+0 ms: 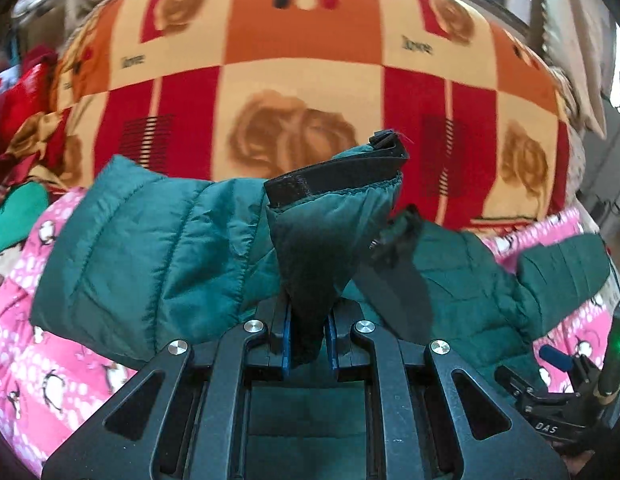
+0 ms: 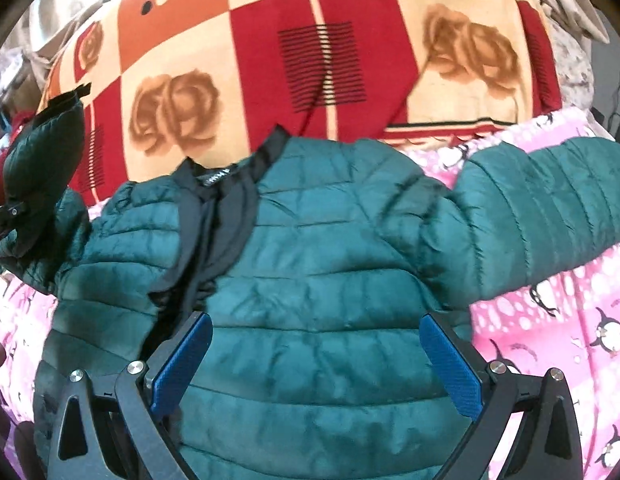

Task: Fold large clothes
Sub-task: 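Carry the held sleeve across the jacket body and release it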

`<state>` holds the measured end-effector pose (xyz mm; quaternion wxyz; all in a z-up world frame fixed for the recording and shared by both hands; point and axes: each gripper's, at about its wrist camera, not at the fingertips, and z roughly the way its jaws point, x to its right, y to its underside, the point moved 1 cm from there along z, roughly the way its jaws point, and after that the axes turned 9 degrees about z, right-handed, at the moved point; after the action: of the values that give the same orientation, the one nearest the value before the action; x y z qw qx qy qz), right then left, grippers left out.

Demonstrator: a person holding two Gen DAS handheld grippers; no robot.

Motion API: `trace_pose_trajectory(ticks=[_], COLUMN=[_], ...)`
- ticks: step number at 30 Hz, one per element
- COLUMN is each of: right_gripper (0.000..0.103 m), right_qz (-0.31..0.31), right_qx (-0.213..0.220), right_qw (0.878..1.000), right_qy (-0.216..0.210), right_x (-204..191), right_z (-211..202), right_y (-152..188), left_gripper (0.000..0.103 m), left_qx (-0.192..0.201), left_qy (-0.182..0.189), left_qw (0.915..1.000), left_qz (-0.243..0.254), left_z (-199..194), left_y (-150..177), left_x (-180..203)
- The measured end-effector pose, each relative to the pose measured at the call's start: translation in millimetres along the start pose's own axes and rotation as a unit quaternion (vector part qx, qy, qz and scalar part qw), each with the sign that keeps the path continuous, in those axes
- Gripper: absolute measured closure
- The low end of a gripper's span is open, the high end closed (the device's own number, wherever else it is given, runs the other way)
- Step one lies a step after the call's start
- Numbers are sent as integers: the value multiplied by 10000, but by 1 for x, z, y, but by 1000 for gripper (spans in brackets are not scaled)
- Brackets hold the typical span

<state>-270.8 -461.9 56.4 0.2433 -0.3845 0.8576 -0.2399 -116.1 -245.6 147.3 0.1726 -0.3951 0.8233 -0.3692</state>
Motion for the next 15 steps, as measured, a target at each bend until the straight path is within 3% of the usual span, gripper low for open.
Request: trace_pose_trajectory(ticks=[15], right_gripper=[0], right_qz=[307], right_qx=[-53], right_qw=[9989], right_qy=[362], right_x=[43], right_z=[4], right_y=[-3], left_gripper=[91], left_qx=[-607], left_qy=[420], left_qw=[9970], left_qz=[251], left_z=[59], left_y=[21], left_x=[81])
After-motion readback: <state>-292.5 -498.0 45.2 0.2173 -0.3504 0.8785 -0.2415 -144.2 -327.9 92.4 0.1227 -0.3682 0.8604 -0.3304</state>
